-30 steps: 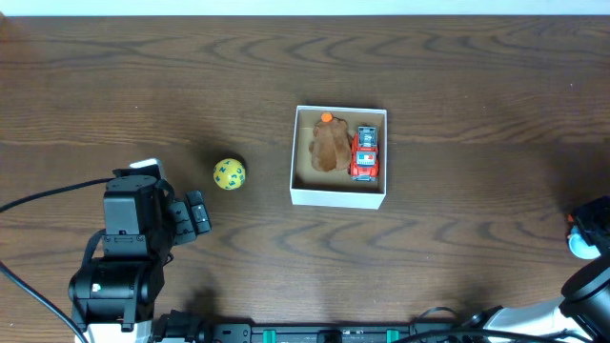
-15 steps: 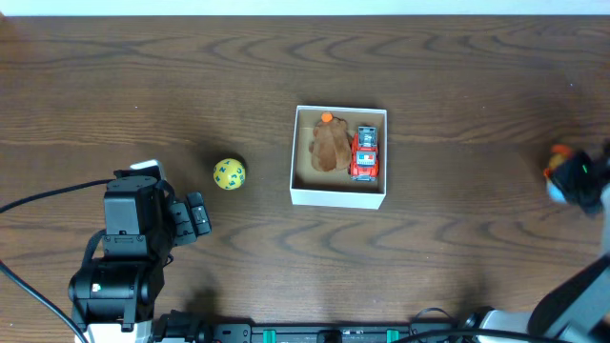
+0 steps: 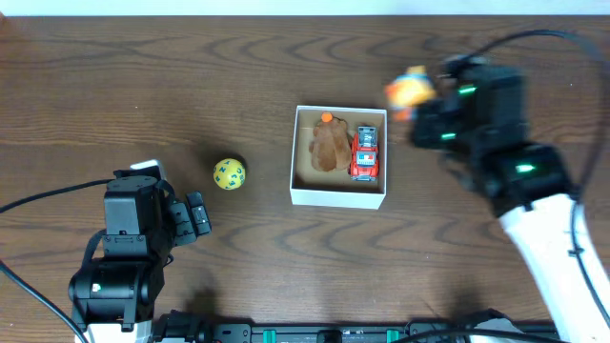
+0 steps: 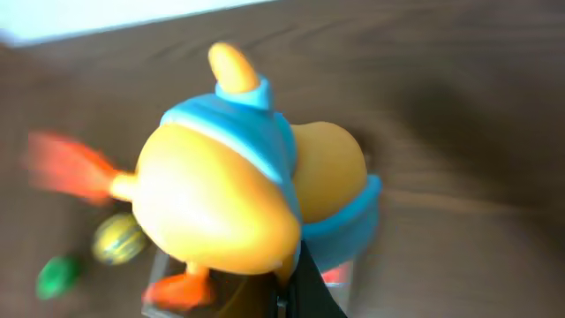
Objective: Pack container
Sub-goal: 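Carry the duck toy into the box and release it, then withdraw the right gripper to the right side of the box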
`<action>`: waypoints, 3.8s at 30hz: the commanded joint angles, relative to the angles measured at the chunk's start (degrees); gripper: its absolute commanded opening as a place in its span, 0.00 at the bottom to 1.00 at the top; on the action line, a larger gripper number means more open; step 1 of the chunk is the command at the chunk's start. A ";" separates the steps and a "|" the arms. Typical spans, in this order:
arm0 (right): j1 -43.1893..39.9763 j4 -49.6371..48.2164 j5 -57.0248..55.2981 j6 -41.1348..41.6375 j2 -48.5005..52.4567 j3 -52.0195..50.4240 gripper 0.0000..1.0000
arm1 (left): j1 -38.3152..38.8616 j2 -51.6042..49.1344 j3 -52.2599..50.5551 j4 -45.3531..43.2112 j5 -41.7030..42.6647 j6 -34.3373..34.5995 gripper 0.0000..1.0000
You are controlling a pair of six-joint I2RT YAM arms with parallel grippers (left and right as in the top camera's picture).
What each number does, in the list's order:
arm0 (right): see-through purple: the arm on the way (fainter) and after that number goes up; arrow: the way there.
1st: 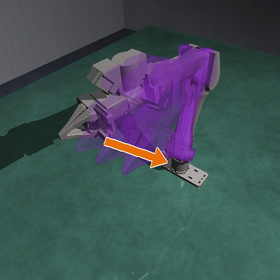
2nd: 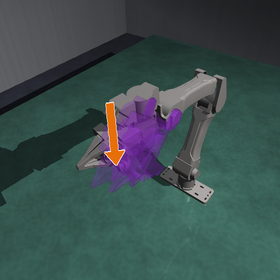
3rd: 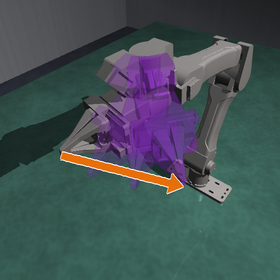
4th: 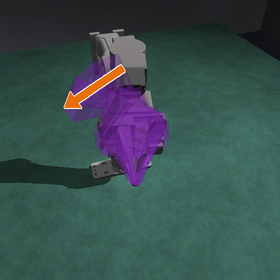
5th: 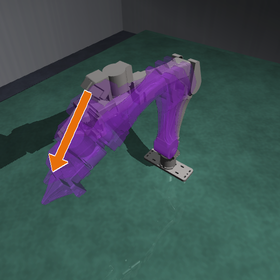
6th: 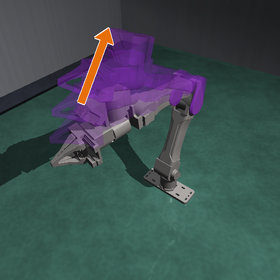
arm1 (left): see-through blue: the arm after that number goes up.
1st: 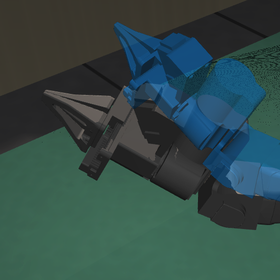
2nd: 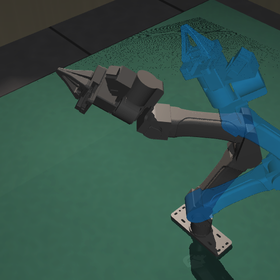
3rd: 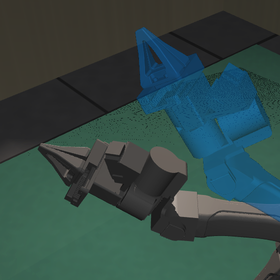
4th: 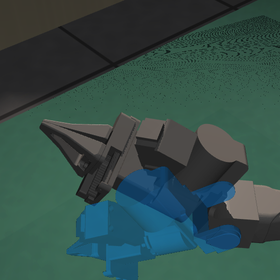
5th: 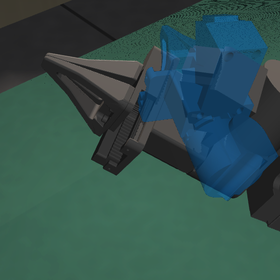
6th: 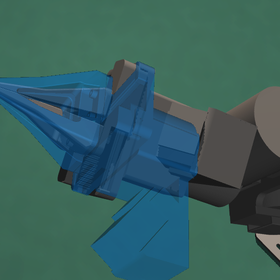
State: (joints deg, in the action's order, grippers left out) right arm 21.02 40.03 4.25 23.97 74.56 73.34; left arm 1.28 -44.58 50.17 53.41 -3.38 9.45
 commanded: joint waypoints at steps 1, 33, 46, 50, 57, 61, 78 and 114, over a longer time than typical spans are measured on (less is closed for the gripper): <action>8.11 -1.16 -7.39 1.77 3.23 0.63 0.01 | -0.24 0.09 0.94 0.13 -0.22 0.74 0.98; 18.16 -9.99 -1.20 -23.93 36.30 0.63 0.01 | -0.24 0.09 0.94 0.13 -0.24 0.74 0.98; 18.03 -8.11 -3.89 -25.81 39.56 0.87 0.02 | -0.24 0.07 0.94 0.13 -0.22 0.74 0.98; 17.97 -8.11 -4.48 -25.81 36.09 0.87 0.11 | -0.24 0.09 0.94 0.13 -0.22 0.74 0.98; 17.94 -7.69 -8.81 -25.83 27.43 0.90 0.44 | -0.24 0.09 0.94 0.13 -0.22 0.74 0.98; 17.94 -7.69 -8.96 -26.01 23.93 0.90 0.52 | -0.24 0.07 0.94 0.11 -0.22 0.74 0.98; 17.94 -7.48 -8.96 -25.86 22.40 0.92 0.45 | -0.24 0.07 0.94 0.13 -0.22 0.74 0.98; -16.59 -0.37 11.69 -7.80 31.93 2.47 0.42 | -0.24 0.02 0.94 0.11 -0.22 0.74 0.98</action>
State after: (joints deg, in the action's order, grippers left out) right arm 3.01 41.74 13.80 18.11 105.14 75.99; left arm 1.28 -44.58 50.17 53.45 -3.38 9.45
